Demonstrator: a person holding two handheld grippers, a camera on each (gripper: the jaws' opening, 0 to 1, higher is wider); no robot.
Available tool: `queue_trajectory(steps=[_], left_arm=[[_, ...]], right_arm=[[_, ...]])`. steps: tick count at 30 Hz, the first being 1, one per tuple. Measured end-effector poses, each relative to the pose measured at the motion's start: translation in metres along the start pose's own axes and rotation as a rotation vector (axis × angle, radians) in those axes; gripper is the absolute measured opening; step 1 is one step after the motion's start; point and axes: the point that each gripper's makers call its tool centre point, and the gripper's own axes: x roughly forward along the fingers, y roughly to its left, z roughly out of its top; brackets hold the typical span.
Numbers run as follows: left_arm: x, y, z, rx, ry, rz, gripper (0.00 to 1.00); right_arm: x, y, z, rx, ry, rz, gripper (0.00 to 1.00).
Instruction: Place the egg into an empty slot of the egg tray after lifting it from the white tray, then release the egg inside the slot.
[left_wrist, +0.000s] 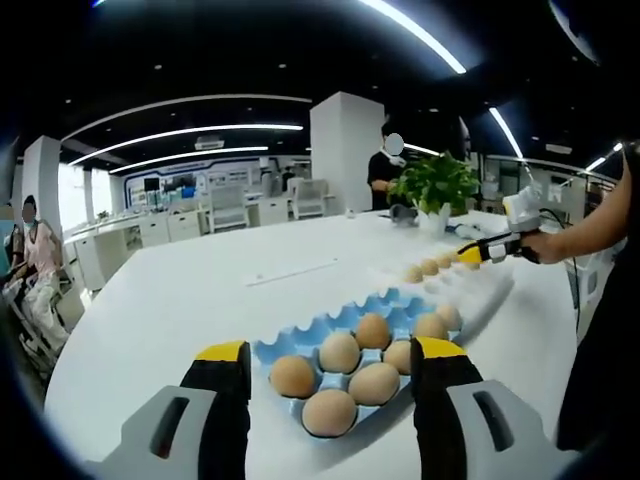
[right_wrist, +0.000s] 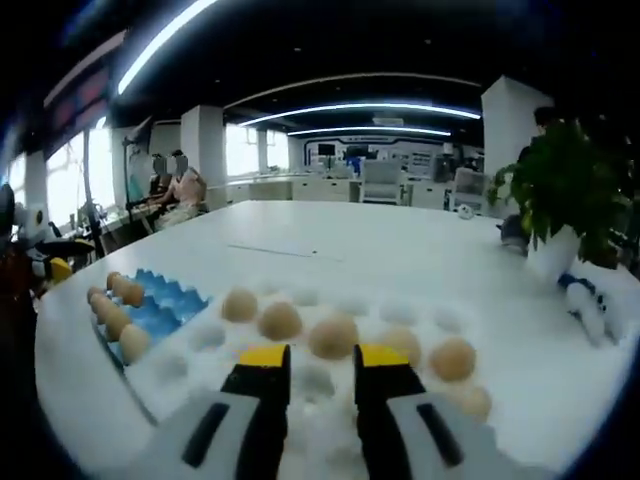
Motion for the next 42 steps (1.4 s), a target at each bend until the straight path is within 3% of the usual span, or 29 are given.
queue_trajectory(steps=[3, 13, 14, 15, 16, 21, 24, 25, 27, 29, 35, 42], left_arm=[[0.001, -0.004, -0.003, -0.003, 0.013, -0.014, 0.63], [0.002, -0.001, -0.003, -0.006, 0.014, -0.012, 0.62], [0.002, -0.001, -0.002, -0.008, 0.015, -0.013, 0.62], [0.002, -0.001, -0.002, -0.003, 0.016, -0.012, 0.62], [0.002, -0.001, -0.003, -0.003, 0.017, -0.013, 0.62], [0.003, -0.003, -0.003, -0.009, 0.02, -0.02, 0.61], [0.003, -0.004, -0.002, -0.007, 0.016, -0.023, 0.61], [0.003, -0.003, -0.002, -0.007, 0.015, -0.022, 0.61], [0.003, -0.003, -0.001, -0.009, 0.016, -0.021, 0.6], [0.002, -0.002, -0.001, -0.006, 0.014, -0.018, 0.6], [-0.001, 0.0, 0.0, -0.003, 0.013, -0.014, 0.6], [-0.004, 0.006, 0.0, 0.002, 0.003, 0.011, 0.63]], right_arm=[[-0.005, -0.018, -0.006, -0.003, 0.021, -0.061, 0.26], [-0.007, -0.024, -0.02, 0.009, 0.07, -0.081, 0.28], [-0.006, -0.026, -0.024, 0.018, 0.079, -0.08, 0.29], [-0.006, -0.026, -0.035, 0.051, 0.129, -0.076, 0.3], [-0.005, -0.028, -0.034, 0.036, 0.113, -0.075, 0.3], [-0.007, -0.032, -0.03, 0.126, 0.049, -0.07, 0.26], [-0.008, -0.028, -0.031, 0.066, 0.032, -0.082, 0.26], [-0.008, -0.028, -0.03, 0.01, 0.031, -0.087, 0.26], [-0.007, -0.028, -0.03, 0.047, 0.027, -0.089, 0.26], [-0.007, -0.03, -0.031, -0.003, 0.041, -0.09, 0.26], [-0.009, -0.028, -0.026, -0.014, 0.065, -0.117, 0.24], [-0.016, -0.023, 0.0, -0.02, 0.01, -0.092, 0.24]])
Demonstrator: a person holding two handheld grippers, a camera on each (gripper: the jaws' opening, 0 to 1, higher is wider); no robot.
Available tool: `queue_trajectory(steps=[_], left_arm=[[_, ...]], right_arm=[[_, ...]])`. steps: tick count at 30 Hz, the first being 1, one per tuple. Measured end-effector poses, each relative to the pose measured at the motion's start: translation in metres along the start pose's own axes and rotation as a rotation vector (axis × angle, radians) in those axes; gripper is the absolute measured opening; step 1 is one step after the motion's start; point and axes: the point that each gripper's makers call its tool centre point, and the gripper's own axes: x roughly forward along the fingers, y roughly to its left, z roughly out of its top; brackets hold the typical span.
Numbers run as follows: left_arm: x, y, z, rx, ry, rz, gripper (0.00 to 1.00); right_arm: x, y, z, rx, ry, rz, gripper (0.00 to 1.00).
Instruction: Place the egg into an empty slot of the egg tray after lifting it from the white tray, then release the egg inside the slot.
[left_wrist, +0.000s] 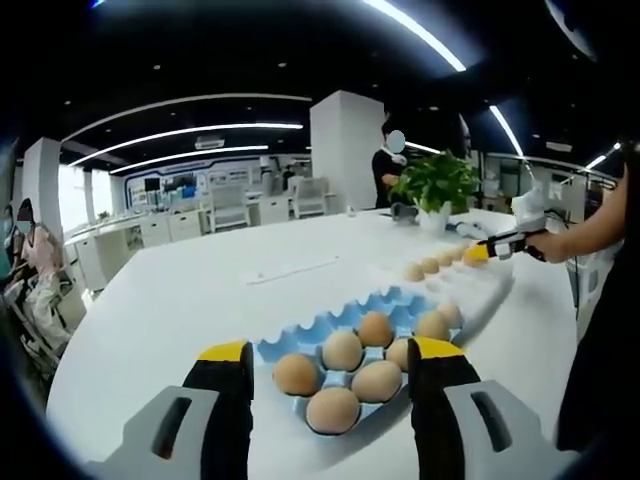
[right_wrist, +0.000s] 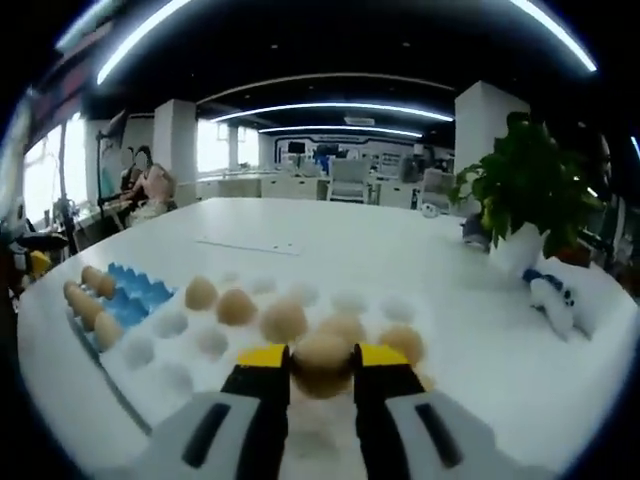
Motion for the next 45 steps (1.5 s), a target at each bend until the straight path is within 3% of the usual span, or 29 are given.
queue_trajectory(steps=[7, 13, 15, 29, 40, 45], left_arm=[[0.002, -0.005, -0.002, -0.001, 0.009, -0.022, 0.61], [0.003, -0.005, -0.002, -0.001, 0.01, -0.02, 0.63], [0.003, -0.002, -0.001, 0.006, 0.003, -0.006, 0.67], [0.004, -0.008, -0.004, 0.002, 0.018, -0.033, 0.62], [0.003, -0.005, -0.004, -0.001, 0.017, -0.027, 0.62], [0.003, -0.005, -0.006, -0.007, 0.023, -0.029, 0.62]], right_arm=[[0.0, 0.013, 0.004, -0.017, -0.013, 0.038, 0.24], [0.003, 0.039, 0.01, -0.015, -0.027, 0.103, 0.24], [0.004, 0.052, 0.015, -0.017, -0.036, 0.13, 0.24], [0.026, 0.163, 0.03, -0.062, -0.057, 0.398, 0.24], [0.039, 0.233, 0.038, -0.104, -0.049, 0.577, 0.24], [0.046, 0.253, 0.038, -0.106, -0.045, 0.612, 0.24]])
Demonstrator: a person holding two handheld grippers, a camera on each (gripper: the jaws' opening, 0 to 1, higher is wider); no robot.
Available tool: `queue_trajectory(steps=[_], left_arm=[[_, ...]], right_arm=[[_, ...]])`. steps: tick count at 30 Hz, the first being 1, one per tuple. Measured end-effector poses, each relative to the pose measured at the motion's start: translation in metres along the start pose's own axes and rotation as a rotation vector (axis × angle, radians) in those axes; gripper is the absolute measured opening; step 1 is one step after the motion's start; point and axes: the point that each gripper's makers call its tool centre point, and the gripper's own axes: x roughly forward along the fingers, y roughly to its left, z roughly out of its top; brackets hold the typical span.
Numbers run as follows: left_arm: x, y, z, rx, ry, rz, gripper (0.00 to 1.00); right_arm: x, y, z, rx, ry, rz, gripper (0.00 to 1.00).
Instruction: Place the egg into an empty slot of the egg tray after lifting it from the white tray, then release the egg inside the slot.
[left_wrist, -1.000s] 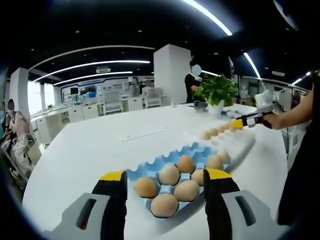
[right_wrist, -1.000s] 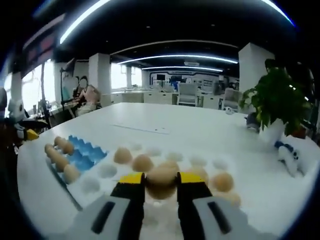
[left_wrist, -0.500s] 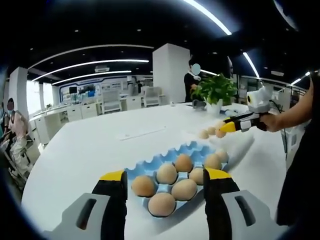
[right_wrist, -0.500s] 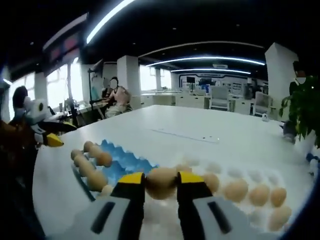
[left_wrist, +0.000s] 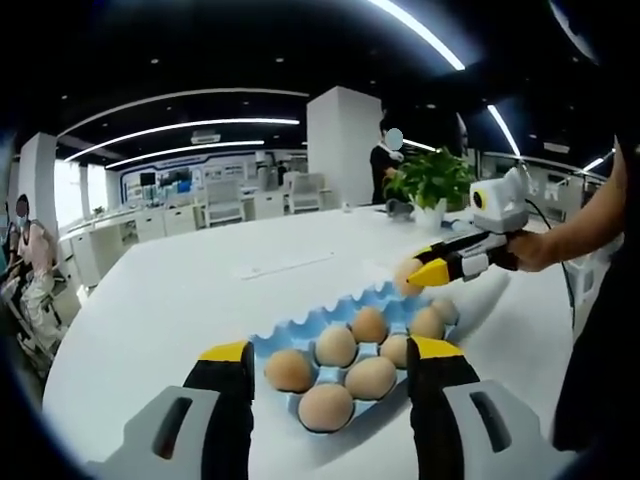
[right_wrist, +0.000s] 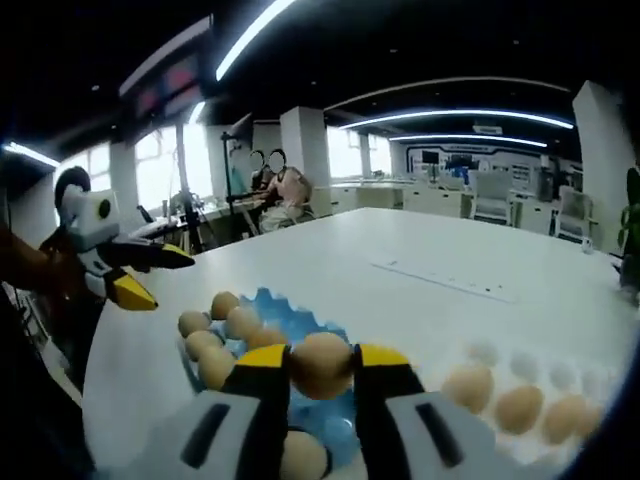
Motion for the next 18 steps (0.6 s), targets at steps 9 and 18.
queue_trajectory(steps=[9, 18], left_arm=[[-0.002, 0.001, -0.002, -0.007, -0.001, 0.002, 0.61], [0.0, 0.0, -0.003, -0.012, 0.005, -0.005, 0.6]], right_arm=[[0.016, 0.014, -0.01, -0.011, 0.05, 0.059, 0.25], [0.024, 0.017, -0.022, 0.017, 0.114, 0.09, 0.25]])
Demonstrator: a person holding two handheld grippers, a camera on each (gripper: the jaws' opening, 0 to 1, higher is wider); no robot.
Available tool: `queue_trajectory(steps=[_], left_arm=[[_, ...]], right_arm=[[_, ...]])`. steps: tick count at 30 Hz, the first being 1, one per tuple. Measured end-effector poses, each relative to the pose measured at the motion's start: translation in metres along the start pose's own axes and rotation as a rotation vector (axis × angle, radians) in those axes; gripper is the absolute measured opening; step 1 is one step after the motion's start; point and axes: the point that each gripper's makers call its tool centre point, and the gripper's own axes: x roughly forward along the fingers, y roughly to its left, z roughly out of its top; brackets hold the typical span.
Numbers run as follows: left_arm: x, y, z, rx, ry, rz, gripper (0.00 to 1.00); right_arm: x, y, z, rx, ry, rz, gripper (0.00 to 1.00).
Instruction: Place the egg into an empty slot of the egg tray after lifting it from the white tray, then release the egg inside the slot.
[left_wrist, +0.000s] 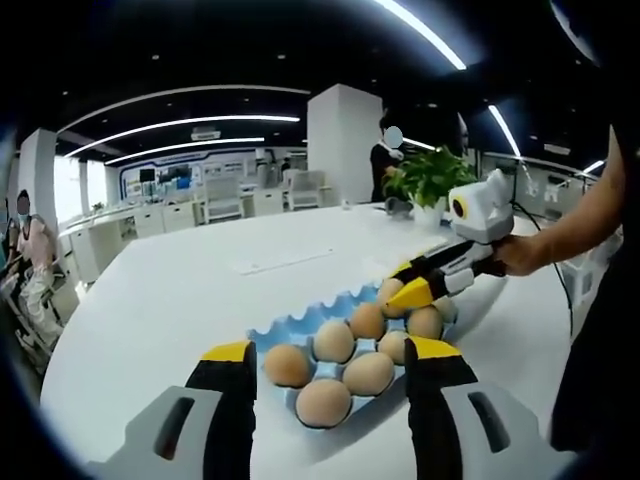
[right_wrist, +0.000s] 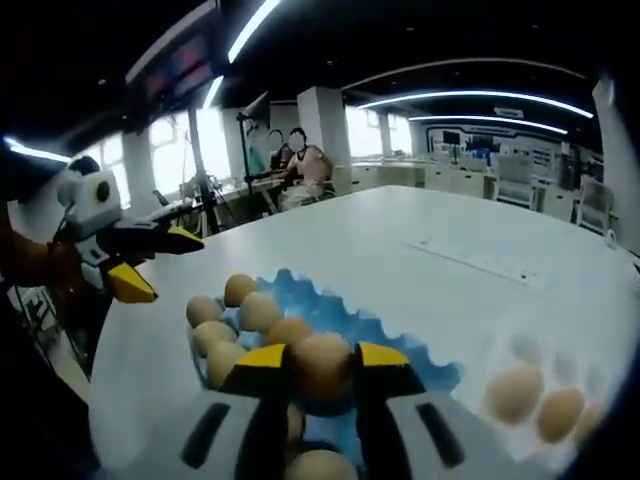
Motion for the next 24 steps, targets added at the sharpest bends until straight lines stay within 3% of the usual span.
queue_trajectory(steps=[9, 12, 13, 24], left_arm=[[0.001, 0.0, -0.0001, -0.002, 0.003, -0.005, 0.58], [0.0017, -0.0006, -0.0002, -0.006, 0.005, -0.009, 0.58], [0.0018, -0.0005, 0.0, -0.003, 0.004, -0.009, 0.58], [0.0033, -0.002, 0.0016, 0.006, 0.005, -0.018, 0.56]], right_arm=[[0.0017, -0.0047, -0.0048, 0.039, 0.034, 0.005, 0.25], [0.0022, -0.0053, -0.0089, 0.113, 0.061, 0.017, 0.25], [0.0045, -0.0066, -0.0073, 0.069, 0.053, 0.018, 0.25], [0.0049, -0.0056, -0.0079, 0.057, 0.068, 0.029, 0.24]])
